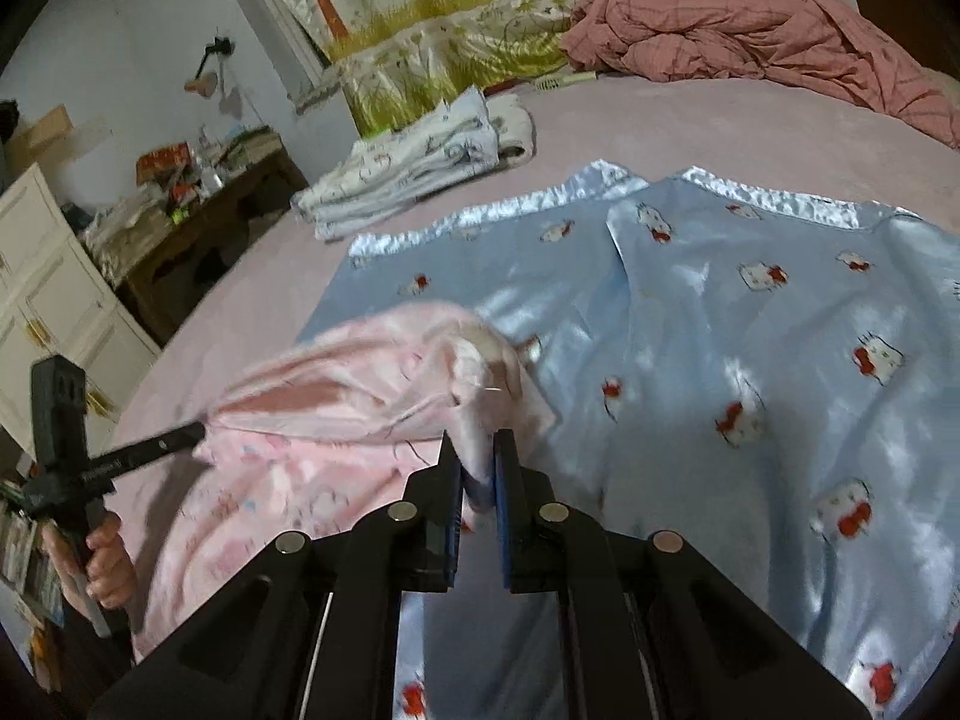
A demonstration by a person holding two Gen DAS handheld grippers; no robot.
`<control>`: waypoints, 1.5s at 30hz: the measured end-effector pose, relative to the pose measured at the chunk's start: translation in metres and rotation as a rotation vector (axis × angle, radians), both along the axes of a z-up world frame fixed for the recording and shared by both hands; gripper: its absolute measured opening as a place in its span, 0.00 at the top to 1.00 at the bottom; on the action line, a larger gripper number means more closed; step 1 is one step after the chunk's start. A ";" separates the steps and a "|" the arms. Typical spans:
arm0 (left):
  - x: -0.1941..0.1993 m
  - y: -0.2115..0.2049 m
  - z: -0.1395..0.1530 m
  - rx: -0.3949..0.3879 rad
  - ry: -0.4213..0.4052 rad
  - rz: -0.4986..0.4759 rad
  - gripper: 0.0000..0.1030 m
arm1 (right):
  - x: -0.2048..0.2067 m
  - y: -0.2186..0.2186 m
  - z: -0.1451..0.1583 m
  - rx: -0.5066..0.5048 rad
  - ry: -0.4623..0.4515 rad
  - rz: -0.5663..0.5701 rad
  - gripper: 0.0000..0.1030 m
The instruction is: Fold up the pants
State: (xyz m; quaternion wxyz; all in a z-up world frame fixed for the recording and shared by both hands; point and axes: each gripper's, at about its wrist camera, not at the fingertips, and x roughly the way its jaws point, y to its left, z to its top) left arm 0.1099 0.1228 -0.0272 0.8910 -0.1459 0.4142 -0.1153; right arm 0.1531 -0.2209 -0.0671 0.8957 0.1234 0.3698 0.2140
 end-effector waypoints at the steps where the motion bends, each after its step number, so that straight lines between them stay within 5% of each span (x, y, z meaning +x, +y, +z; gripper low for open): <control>1: -0.003 0.000 0.000 0.008 0.002 -0.002 0.94 | -0.004 -0.001 -0.002 -0.015 0.013 0.005 0.93; 5: -0.010 -0.002 0.002 0.056 0.008 0.002 0.86 | -0.013 -0.003 -0.005 -0.031 0.047 0.013 0.90; 7: -0.015 -0.001 0.005 0.063 0.002 -0.001 0.80 | -0.019 -0.007 -0.003 -0.036 0.059 -0.002 0.78; 9: -0.018 -0.001 0.010 0.067 -0.011 0.003 0.70 | -0.027 -0.014 0.004 -0.038 0.035 -0.037 0.51; 10: -0.020 0.000 0.013 0.067 -0.021 0.008 0.59 | -0.031 -0.018 0.008 -0.034 0.012 -0.056 0.47; 16: -0.007 -0.005 0.028 0.050 -0.047 0.031 0.48 | -0.035 -0.025 0.045 0.030 -0.090 -0.125 0.46; 19: 0.009 -0.015 0.025 0.056 -0.023 0.027 0.48 | -0.016 -0.013 0.056 0.066 -0.061 -0.152 0.46; 21: 0.018 -0.021 0.018 0.063 0.006 0.022 0.52 | -0.004 0.000 0.054 0.055 -0.039 -0.141 0.60; 23: 0.020 -0.026 0.010 0.073 0.027 0.003 1.00 | 0.006 0.010 0.045 0.003 0.019 -0.139 0.75; 24: 0.018 -0.028 0.008 0.083 0.030 -0.010 0.98 | 0.008 0.013 0.037 -0.013 0.058 -0.133 0.85; 27: -0.001 -0.029 0.012 0.125 -0.030 -0.022 0.99 | 0.000 0.007 0.023 -0.009 0.100 -0.104 0.92; 35: -0.030 -0.031 0.009 0.232 -0.036 -0.034 1.00 | -0.027 -0.005 0.001 -0.112 0.138 -0.091 0.94; 39: -0.038 -0.030 0.004 0.195 -0.004 -0.067 0.99 | -0.032 -0.012 -0.001 -0.075 0.151 -0.091 0.94; 40: -0.040 -0.028 0.008 0.179 -0.014 -0.068 0.91 | -0.033 -0.014 0.002 -0.063 0.141 -0.100 0.94; 41: -0.040 -0.028 0.011 0.167 -0.019 -0.063 0.73 | -0.035 -0.016 0.007 -0.049 0.127 -0.114 0.90; 43: -0.035 -0.022 0.022 0.133 -0.052 -0.025 0.52 | -0.035 -0.021 0.022 -0.001 0.081 -0.141 0.67; 44: -0.031 -0.019 0.027 0.137 -0.076 -0.001 0.54 | -0.034 -0.022 0.030 0.027 0.047 -0.145 0.49; 45: -0.027 -0.019 0.030 0.154 -0.088 0.011 0.54 | -0.033 -0.021 0.034 0.035 0.026 -0.149 0.48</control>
